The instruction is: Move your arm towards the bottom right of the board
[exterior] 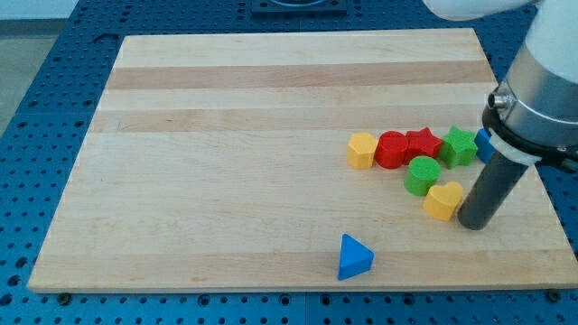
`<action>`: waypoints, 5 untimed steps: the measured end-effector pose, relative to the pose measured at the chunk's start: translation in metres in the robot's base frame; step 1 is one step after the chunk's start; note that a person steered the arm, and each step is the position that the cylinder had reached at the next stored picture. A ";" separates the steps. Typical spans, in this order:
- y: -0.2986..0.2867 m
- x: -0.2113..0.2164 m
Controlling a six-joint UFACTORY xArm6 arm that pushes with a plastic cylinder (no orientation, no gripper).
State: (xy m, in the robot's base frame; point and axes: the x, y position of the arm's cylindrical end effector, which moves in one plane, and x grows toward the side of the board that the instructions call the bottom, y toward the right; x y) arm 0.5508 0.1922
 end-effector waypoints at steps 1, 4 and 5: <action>-0.013 -0.001; 0.021 0.030; 0.041 0.042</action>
